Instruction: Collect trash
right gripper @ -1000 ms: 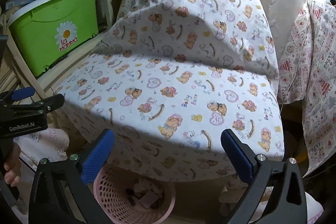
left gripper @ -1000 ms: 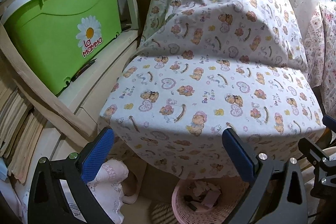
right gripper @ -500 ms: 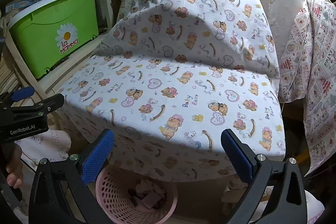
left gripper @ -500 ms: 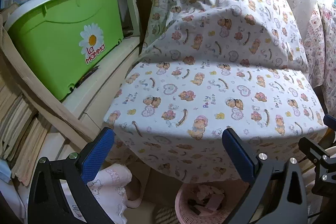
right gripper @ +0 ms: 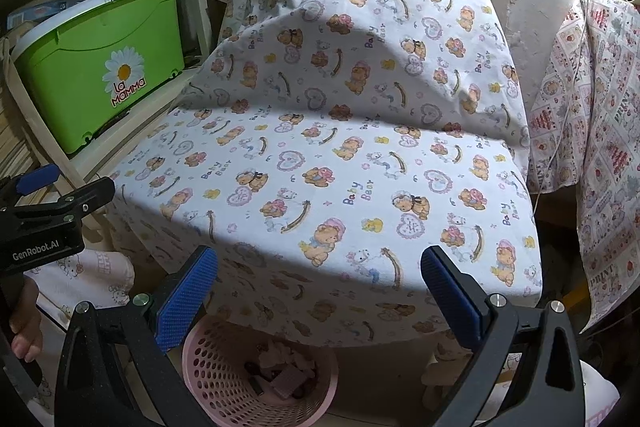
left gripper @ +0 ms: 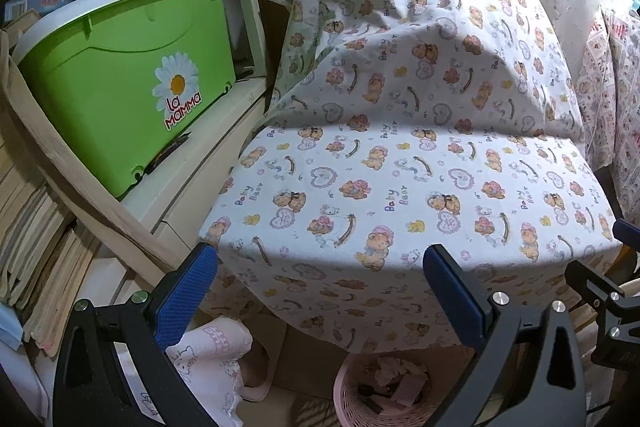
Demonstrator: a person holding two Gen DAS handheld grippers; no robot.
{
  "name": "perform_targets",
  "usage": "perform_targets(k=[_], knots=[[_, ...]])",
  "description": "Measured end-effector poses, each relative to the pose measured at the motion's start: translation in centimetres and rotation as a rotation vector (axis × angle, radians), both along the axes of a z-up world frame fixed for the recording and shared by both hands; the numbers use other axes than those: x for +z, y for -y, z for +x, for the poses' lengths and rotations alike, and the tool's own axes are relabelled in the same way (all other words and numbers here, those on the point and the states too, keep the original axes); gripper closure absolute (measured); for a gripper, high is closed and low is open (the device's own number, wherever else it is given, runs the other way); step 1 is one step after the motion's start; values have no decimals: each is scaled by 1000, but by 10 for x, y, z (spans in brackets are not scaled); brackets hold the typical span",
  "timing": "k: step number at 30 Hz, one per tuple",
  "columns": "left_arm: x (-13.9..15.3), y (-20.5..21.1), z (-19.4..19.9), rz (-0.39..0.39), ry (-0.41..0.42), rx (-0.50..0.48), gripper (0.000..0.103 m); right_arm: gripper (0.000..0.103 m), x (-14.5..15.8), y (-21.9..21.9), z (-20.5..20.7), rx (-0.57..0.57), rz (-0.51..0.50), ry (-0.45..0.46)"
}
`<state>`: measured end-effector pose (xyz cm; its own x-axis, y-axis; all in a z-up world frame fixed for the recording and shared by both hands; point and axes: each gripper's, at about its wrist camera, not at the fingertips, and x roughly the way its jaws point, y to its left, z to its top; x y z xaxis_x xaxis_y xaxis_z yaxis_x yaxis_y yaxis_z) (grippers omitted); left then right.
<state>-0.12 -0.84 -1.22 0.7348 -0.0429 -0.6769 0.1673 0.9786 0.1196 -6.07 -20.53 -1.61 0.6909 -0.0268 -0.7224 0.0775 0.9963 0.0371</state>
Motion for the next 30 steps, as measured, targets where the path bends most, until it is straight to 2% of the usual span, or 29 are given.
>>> perform_targets(k=[30], knots=[[1, 0, -1, 14, 7, -11, 1, 1, -1, 4, 0, -6, 5, -2]])
